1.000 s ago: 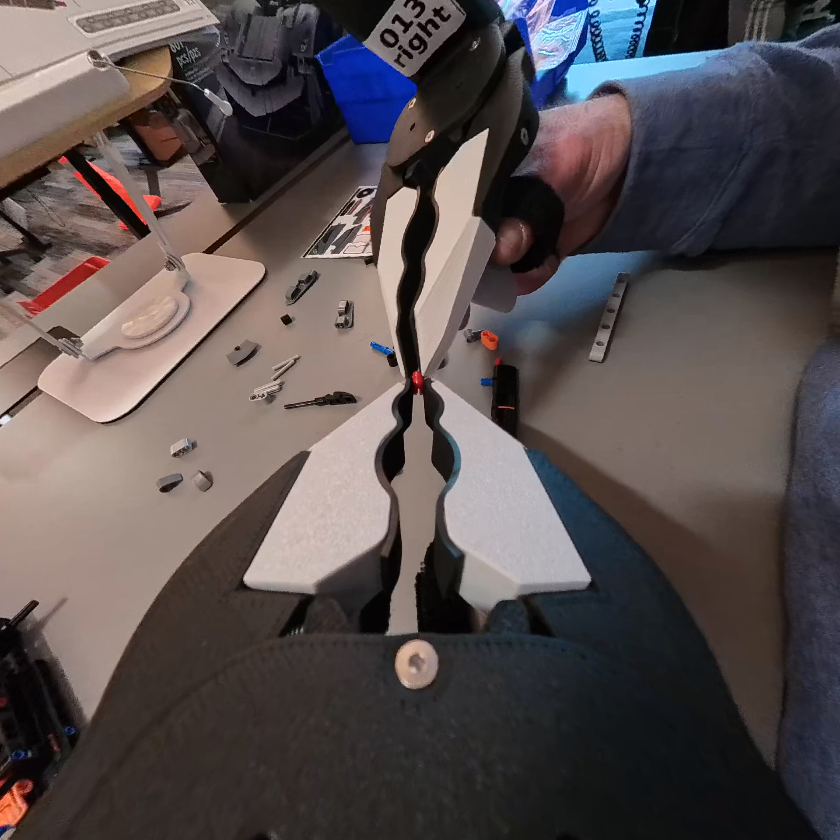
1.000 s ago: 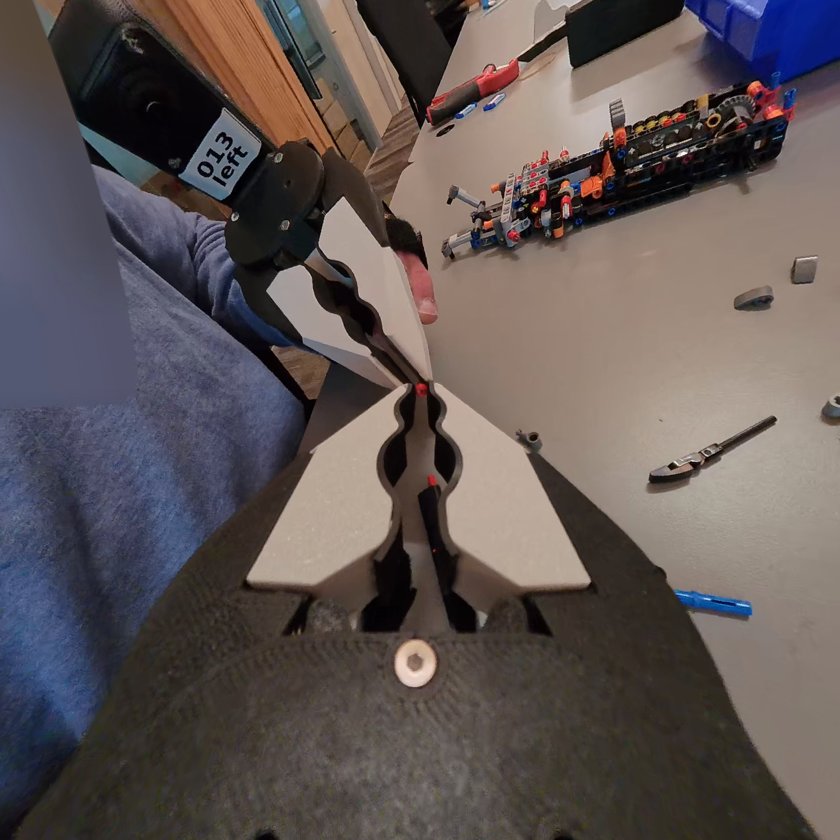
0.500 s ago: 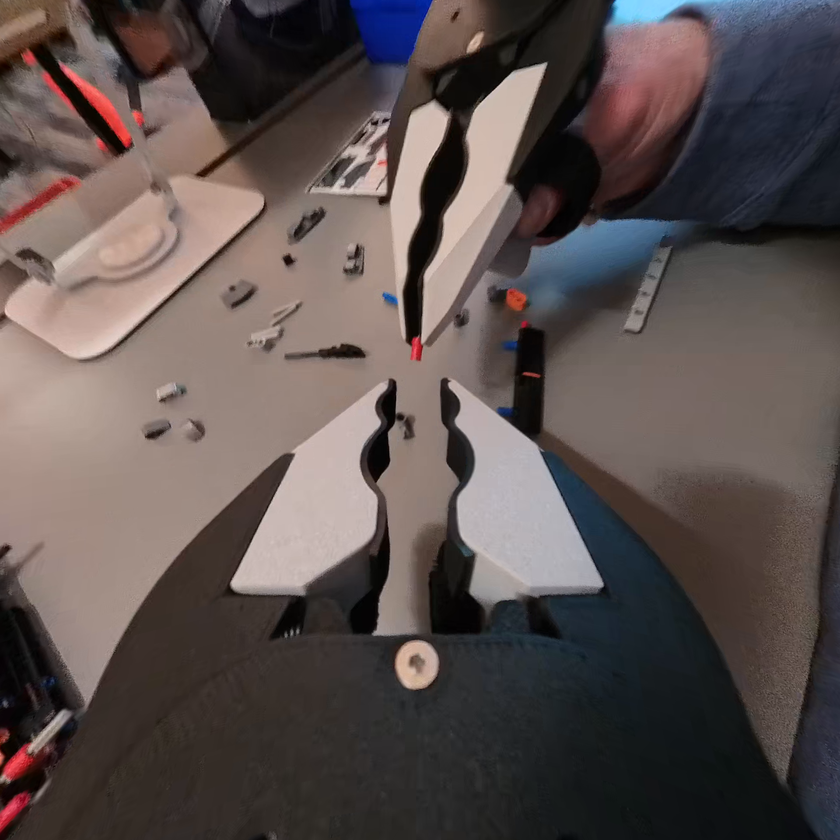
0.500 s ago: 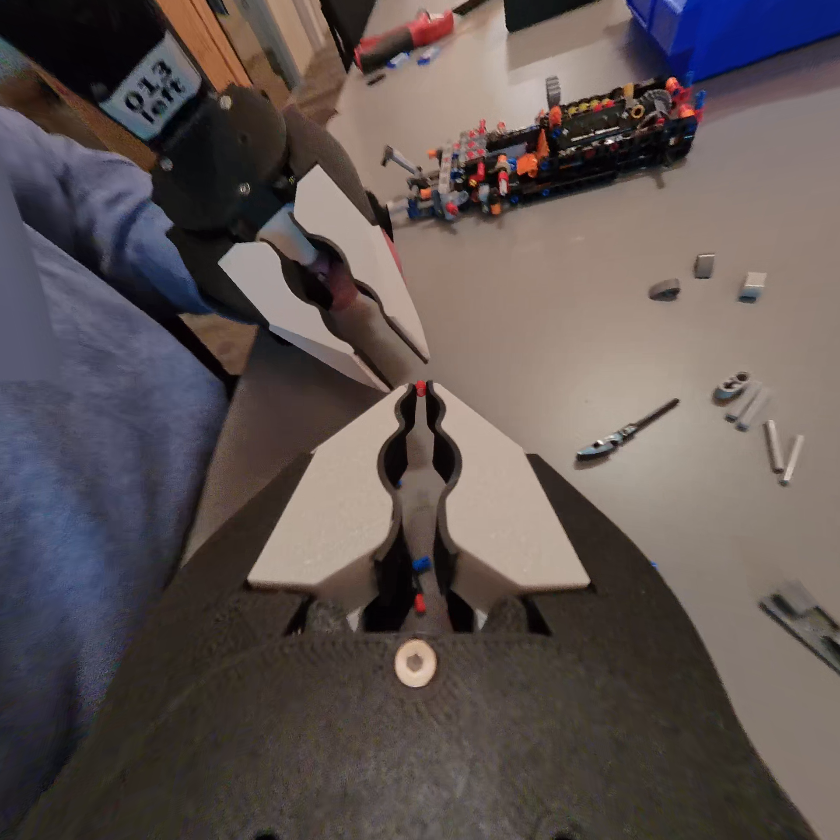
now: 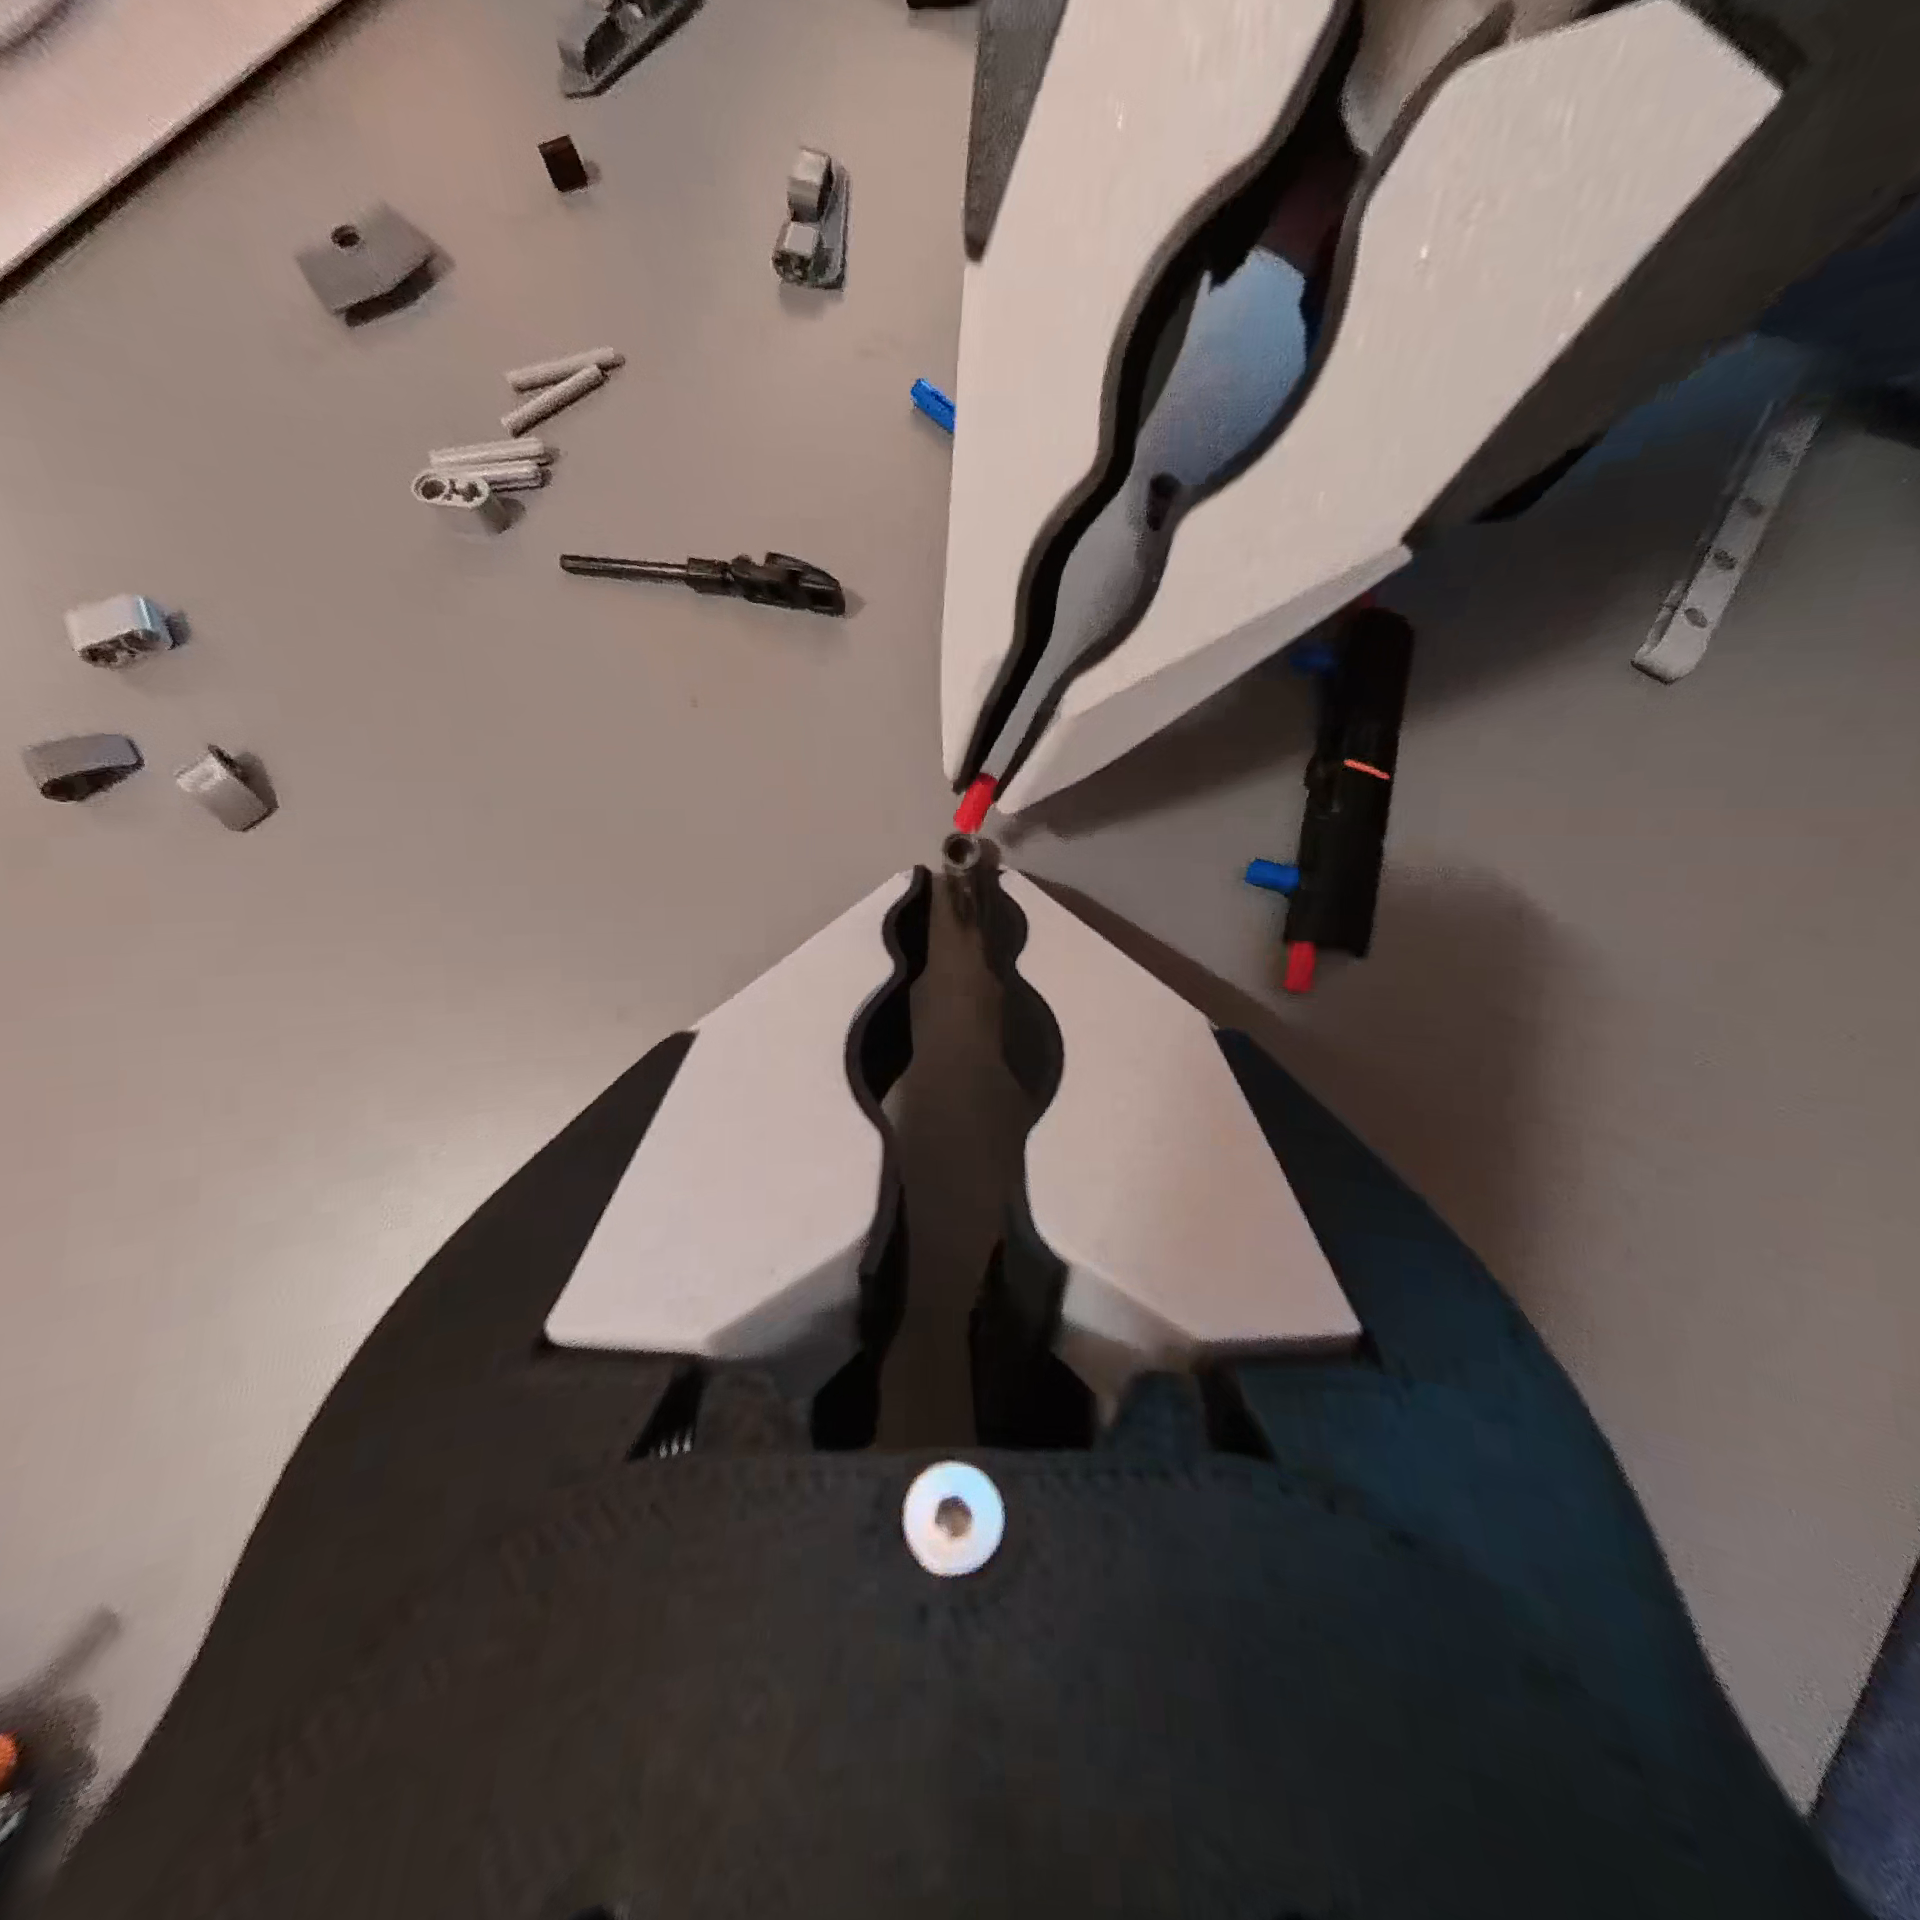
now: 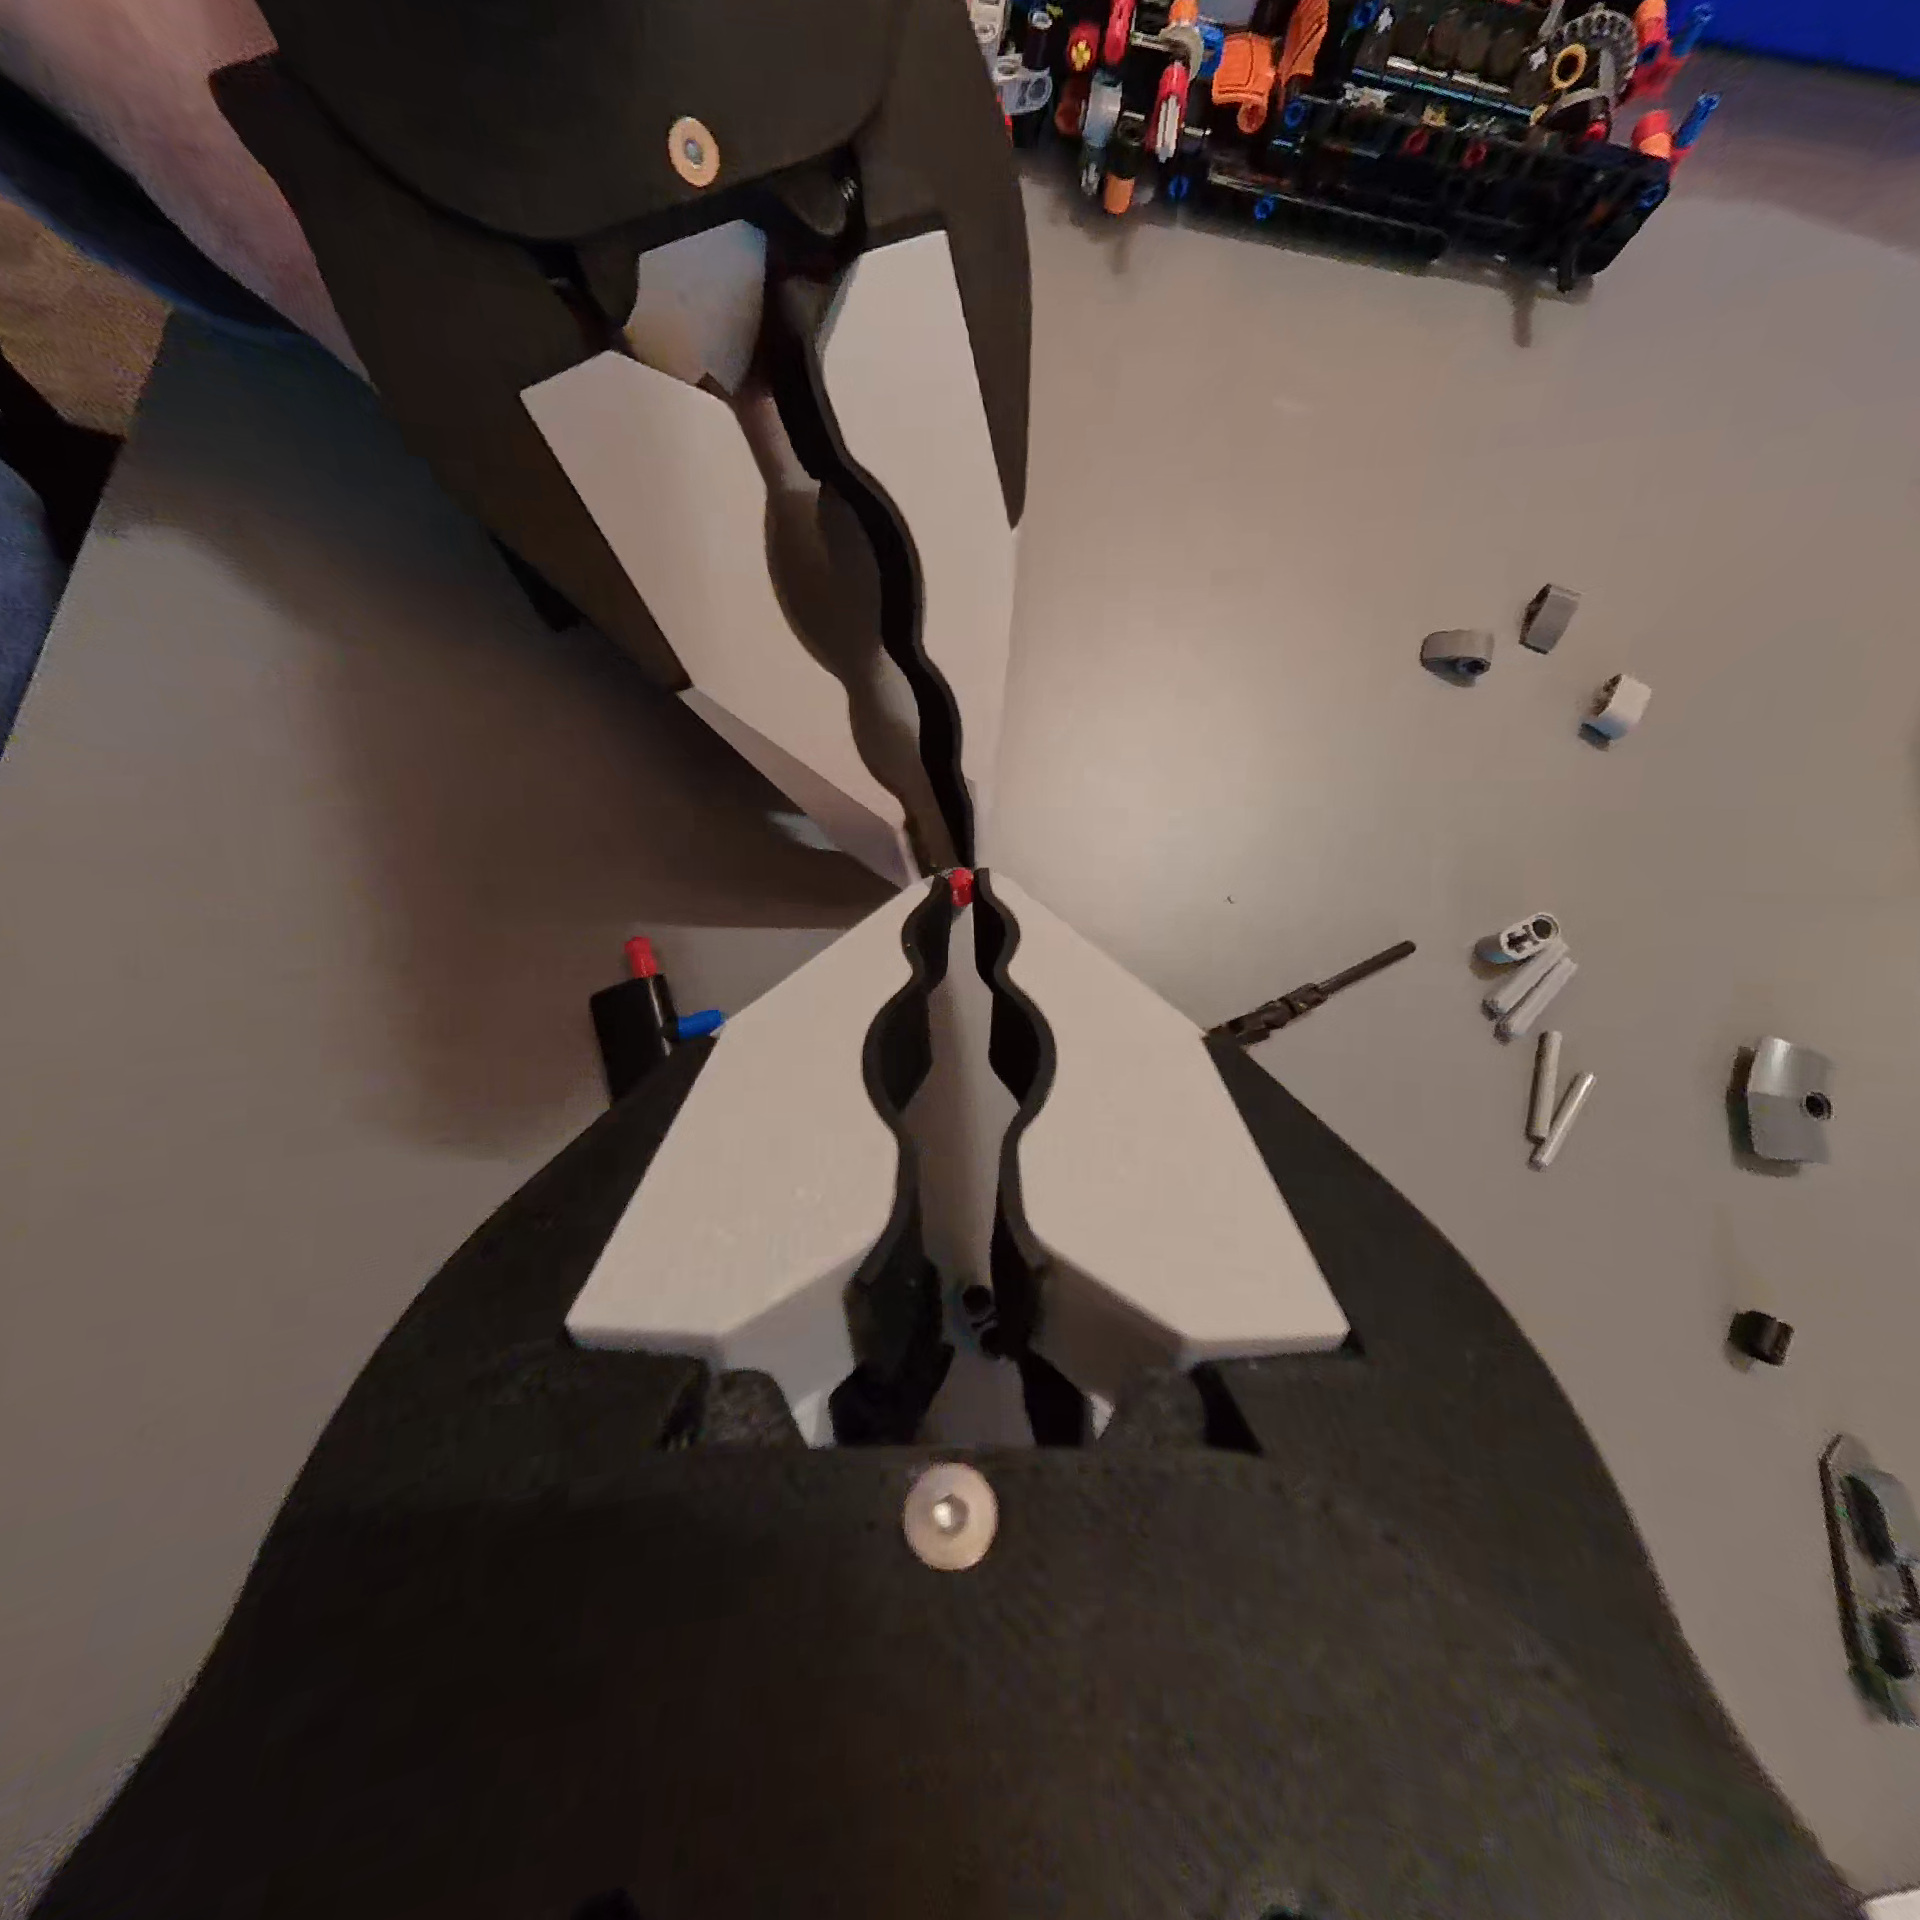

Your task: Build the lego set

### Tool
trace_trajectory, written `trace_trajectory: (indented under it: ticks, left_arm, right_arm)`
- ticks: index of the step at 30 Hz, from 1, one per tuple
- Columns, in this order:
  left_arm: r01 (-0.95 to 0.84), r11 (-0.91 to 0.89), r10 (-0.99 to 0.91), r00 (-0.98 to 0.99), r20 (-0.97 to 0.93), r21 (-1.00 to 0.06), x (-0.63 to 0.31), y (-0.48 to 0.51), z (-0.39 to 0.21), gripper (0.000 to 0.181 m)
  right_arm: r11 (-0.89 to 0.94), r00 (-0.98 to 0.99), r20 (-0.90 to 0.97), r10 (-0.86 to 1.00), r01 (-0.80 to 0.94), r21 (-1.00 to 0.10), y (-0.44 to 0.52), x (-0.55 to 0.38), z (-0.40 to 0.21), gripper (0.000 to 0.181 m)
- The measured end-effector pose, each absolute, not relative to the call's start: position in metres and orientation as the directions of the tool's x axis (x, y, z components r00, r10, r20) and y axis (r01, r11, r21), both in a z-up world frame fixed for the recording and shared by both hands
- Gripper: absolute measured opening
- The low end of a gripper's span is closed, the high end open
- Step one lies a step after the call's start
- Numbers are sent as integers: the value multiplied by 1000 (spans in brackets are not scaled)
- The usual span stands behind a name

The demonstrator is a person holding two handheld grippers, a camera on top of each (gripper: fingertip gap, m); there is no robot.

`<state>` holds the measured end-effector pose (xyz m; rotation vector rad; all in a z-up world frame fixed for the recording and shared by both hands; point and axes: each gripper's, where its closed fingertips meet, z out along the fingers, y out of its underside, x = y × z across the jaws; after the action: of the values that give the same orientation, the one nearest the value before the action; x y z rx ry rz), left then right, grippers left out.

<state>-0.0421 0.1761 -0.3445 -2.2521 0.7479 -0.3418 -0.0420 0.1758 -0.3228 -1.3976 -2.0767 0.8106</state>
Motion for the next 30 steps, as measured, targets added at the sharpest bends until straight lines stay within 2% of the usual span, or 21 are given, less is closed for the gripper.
trace_trajectory:
  ticks: [19,25,30]
  left_arm:
    - [-451,-538,-651,759,12,-712,-38,178,-345,4]
    - [-463,-528,-665,747,7,-712,-38,179,-345,4]
    - [-464,-526,-668,744,7,-713,-37,179,-345,4]
  right_arm:
    - [464,-444,183,877,684,-563,176,-41,-333,2]
    - [465,-455,165,875,694,-549,175,-42,-332,1]
    - [412,-433,114,894,697,-587,175,-42,-332,1]
